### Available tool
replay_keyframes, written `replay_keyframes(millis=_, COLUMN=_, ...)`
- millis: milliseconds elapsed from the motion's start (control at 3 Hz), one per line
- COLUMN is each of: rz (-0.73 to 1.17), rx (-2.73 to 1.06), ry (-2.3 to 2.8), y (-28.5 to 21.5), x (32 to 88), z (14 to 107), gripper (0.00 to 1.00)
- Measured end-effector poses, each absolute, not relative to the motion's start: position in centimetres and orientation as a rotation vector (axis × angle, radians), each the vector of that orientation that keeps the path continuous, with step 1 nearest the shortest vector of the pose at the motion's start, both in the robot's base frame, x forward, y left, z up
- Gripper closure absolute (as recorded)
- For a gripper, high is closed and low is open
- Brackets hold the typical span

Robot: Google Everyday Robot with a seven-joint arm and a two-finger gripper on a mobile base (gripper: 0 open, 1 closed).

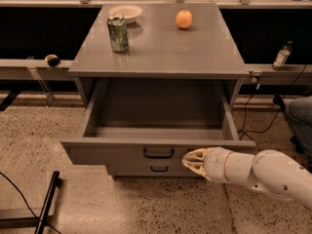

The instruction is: Close top drawer

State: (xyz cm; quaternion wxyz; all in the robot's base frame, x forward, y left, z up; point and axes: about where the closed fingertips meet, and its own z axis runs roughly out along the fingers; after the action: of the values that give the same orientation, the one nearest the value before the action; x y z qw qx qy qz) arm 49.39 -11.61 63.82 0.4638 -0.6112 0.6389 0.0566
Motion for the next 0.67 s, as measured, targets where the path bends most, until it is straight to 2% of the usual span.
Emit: replay_keyframes(millis=667, rz=0.164, rx=-1.340, ry=1.479, y=-11.7, x=54.8, z=62.3, gripper=1.00)
